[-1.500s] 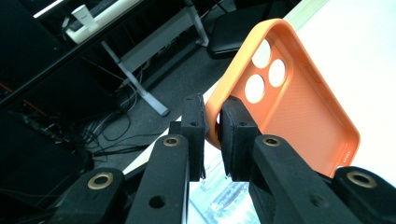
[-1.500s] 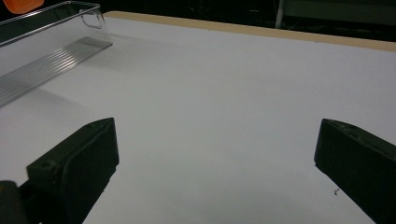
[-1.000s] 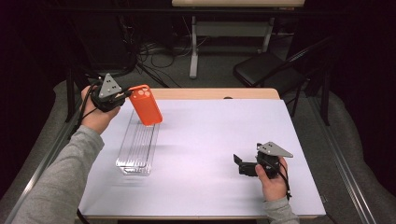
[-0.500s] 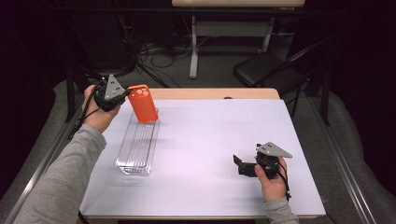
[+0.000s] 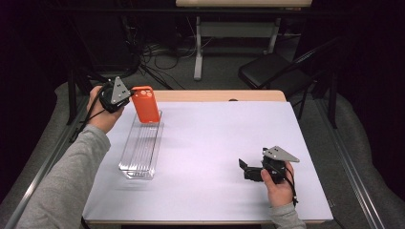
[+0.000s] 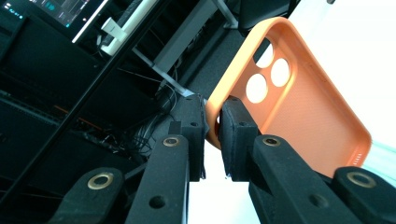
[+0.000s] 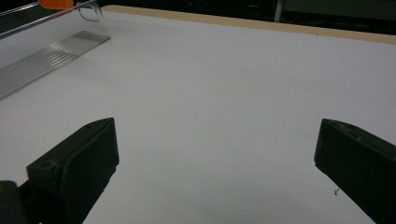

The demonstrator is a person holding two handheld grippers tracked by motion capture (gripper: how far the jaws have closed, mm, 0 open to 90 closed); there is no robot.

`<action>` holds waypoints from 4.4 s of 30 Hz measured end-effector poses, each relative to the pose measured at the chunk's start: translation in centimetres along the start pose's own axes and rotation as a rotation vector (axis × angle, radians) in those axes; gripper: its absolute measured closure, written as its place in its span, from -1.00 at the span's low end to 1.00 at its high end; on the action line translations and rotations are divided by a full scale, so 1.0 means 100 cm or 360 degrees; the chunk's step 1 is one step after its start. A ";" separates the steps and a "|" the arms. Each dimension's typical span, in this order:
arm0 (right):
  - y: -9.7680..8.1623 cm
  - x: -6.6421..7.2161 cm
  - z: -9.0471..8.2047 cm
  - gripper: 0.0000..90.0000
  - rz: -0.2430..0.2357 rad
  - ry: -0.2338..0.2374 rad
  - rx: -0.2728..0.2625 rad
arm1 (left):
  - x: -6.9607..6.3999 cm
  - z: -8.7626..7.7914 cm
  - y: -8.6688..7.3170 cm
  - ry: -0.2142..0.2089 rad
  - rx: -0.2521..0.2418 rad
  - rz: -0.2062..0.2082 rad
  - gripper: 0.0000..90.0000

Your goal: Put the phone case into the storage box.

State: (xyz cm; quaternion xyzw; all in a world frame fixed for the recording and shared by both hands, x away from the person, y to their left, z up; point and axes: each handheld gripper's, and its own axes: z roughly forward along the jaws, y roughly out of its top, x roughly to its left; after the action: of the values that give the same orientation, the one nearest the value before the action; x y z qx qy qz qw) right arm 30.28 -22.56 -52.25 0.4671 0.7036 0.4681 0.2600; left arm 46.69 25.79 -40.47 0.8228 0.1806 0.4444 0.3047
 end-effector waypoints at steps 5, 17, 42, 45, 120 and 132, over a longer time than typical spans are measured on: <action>0.000 0.001 0.000 -1.00 0.0000 -0.0004 -0.0001 | 0.001 0.006 -0.005 -0.0017 0.0005 0.0005 0.80; -0.001 0.000 -0.001 -1.00 0.0004 -0.0015 0.0013 | 0.001 0.018 -0.010 0.0002 0.0003 0.0034 0.80; -0.003 -0.001 -0.002 -1.00 0.0007 -0.0023 0.0011 | -0.009 0.041 -0.018 0.0015 0.0022 0.0139 0.80; -0.003 -0.001 -0.002 -1.00 0.0003 -0.0023 0.0008 | -0.012 0.044 -0.018 0.0004 0.0042 0.0160 0.80; -0.005 -0.001 0.001 -0.99 -0.0007 0.0005 0.0046 | -0.021 0.055 -0.036 0.0052 0.0086 0.0282 0.77; -0.005 -0.001 0.001 -0.98 -0.0008 0.0007 0.0049 | -0.021 0.055 -0.035 0.0051 0.0100 0.0257 0.71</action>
State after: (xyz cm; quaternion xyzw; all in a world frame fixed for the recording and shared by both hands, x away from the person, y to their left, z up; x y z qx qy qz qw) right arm 30.16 -22.66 -52.78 0.4683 0.7125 0.4576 0.2524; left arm 50.10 25.37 -46.43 0.8367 0.1322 0.4747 0.2390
